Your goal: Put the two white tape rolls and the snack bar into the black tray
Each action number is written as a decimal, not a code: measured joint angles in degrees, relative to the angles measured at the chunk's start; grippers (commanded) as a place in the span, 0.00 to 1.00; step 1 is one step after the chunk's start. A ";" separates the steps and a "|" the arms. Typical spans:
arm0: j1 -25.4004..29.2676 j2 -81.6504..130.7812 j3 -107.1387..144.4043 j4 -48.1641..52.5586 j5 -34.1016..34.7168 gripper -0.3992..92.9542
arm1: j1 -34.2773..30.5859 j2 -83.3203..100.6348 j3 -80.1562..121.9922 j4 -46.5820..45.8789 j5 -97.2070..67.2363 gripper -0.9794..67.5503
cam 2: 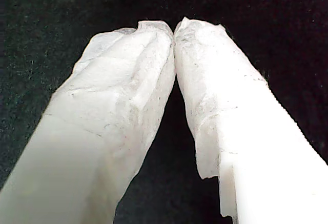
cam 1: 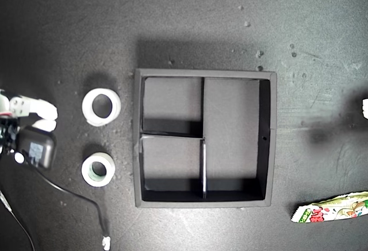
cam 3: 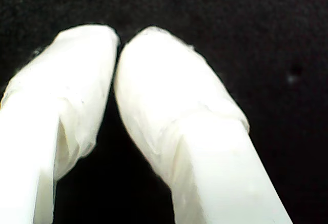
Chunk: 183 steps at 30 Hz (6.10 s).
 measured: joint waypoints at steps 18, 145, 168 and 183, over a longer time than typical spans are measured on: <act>7.47 0.00 -1.14 -17.40 13.27 0.09 | -12.22 -0.26 0.00 -22.41 -28.30 0.01; -8.35 -130.78 -146.43 26.37 40.78 0.12 | -52.12 -104.06 -70.22 -19.69 59.15 0.07; 24.26 -86.92 -83.32 4.66 6.24 0.12 | -21.09 -103.80 -99.76 6.06 11.87 0.01; 28.13 -87.28 -76.11 -4.75 3.25 0.12 | -11.78 -115.84 -124.10 2.72 -56.43 0.01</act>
